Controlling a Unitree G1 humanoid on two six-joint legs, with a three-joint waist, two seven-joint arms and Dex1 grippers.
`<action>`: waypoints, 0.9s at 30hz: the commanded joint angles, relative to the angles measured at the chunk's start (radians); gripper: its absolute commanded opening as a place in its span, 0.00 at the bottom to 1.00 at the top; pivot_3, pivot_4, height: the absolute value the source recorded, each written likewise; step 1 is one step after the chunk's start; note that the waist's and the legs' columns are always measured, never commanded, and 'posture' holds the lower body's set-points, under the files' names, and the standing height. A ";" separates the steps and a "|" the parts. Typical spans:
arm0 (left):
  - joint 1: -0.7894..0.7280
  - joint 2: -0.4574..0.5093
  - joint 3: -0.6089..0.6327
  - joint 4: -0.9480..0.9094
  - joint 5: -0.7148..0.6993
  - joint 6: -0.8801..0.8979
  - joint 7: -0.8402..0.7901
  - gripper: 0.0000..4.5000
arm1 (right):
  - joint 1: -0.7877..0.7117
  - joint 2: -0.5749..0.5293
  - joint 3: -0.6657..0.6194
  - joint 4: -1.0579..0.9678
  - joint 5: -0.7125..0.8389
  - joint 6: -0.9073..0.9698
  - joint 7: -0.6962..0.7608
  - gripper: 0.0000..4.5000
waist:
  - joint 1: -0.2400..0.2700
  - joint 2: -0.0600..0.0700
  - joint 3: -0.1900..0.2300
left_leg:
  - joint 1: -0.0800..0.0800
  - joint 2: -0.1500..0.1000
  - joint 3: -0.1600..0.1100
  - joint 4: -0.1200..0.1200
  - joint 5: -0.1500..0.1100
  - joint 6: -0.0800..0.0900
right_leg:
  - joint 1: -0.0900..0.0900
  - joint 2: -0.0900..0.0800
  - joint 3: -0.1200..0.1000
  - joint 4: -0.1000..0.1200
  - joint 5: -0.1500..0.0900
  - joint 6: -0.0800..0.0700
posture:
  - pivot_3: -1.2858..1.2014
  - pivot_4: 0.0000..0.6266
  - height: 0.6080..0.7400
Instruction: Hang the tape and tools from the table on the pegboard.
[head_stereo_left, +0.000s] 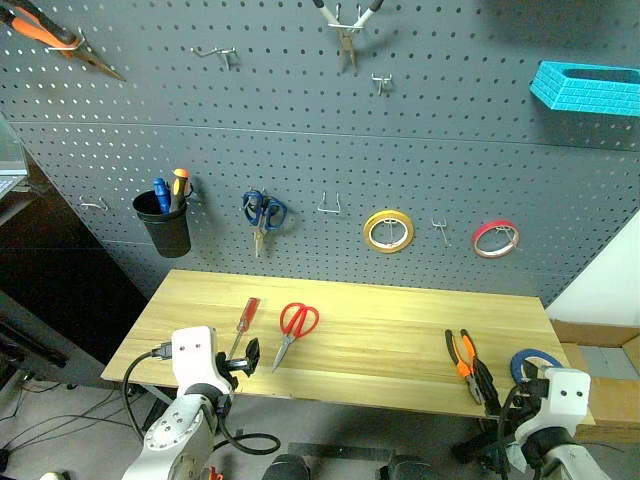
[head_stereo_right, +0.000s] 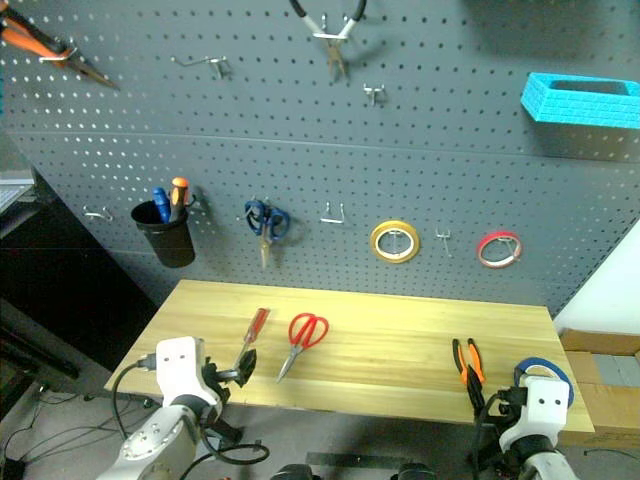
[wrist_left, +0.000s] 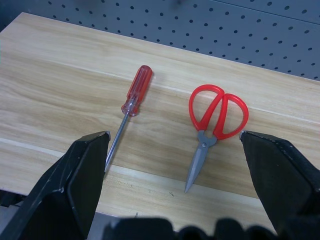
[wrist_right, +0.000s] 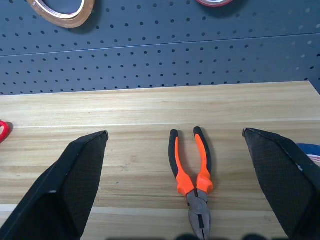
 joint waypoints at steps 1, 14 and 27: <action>0.004 0.004 -0.004 -0.046 0.006 -0.020 0.004 0.99 | -0.013 -0.015 0.001 -0.042 -0.003 -0.002 0.004 1.00 | 0.000 0.000 0.000 | 0.000 0.000 0.000 0.000 0.000 0.000 | 0.000 0.000 0.000 0.000 0.000 0.000 | 0.56 0.04 1.00; 0.017 -0.004 0.012 -0.036 -0.005 -0.043 -0.002 0.99 | -0.021 -0.028 0.007 -0.041 -0.002 0.006 -0.003 1.00 | 0.000 0.000 0.001 | 0.000 0.000 0.000 0.000 0.000 0.000 | 0.000 0.000 0.000 0.000 0.000 0.000 | 0.56 0.04 1.00; 0.016 -0.001 0.019 -0.013 -0.014 -0.054 -0.015 0.99 | 0.000 -0.030 -0.003 -0.056 -0.001 0.008 -0.006 1.00 | 0.000 -0.001 0.007 | 0.000 0.000 0.000 0.000 0.000 0.000 | 0.000 0.000 0.000 0.000 0.000 0.000 | 0.56 0.06 1.00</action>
